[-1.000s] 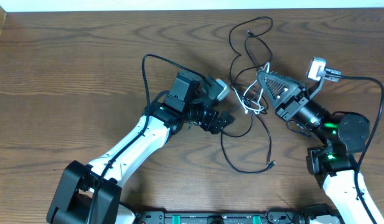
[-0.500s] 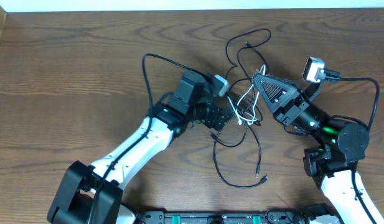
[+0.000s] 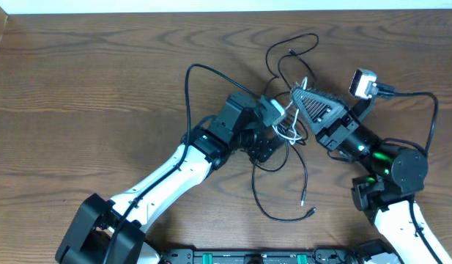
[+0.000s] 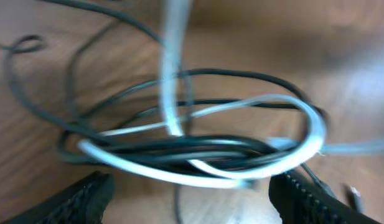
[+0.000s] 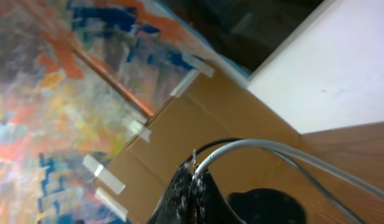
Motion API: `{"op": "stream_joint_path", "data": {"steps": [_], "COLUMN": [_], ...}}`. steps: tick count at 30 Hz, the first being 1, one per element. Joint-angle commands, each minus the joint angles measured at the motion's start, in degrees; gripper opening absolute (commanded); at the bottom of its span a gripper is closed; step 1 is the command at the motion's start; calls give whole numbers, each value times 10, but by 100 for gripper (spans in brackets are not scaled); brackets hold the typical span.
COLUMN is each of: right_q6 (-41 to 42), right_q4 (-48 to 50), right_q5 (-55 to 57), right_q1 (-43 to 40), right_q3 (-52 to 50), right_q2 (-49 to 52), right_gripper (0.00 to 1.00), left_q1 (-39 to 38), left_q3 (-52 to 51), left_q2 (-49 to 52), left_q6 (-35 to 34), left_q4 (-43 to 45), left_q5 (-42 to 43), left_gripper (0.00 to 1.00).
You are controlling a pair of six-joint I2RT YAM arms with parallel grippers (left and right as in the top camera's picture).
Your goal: Untangle cables
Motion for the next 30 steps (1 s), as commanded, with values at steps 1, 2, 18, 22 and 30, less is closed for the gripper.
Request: {"op": "stream_joint_path", "data": {"steps": [1,2,18,22,30], "right_q6": [21,26,24,24,50], "right_q4": [45,49,9,11,78], "right_q5": [9,7,-1,17,94], "right_q1": [11,11,10,10,-13], "right_q3": [11,11,11,11,11], "right_q2": [-4,-4,-3,-3,-3], "right_gripper": [1,1,1,1,1], "left_q1": [2,2,17,17,17], "left_q3": [6,6,6,6,6], "left_q2": [-12,-12,-11,-11,-12], "left_q6": [-36,-41,-149,-149,24], "left_q4": [22,30,134,89,80], "left_q5": [-139,-161,-130,-128,2], "left_gripper": [84,84,84,84,85]}}
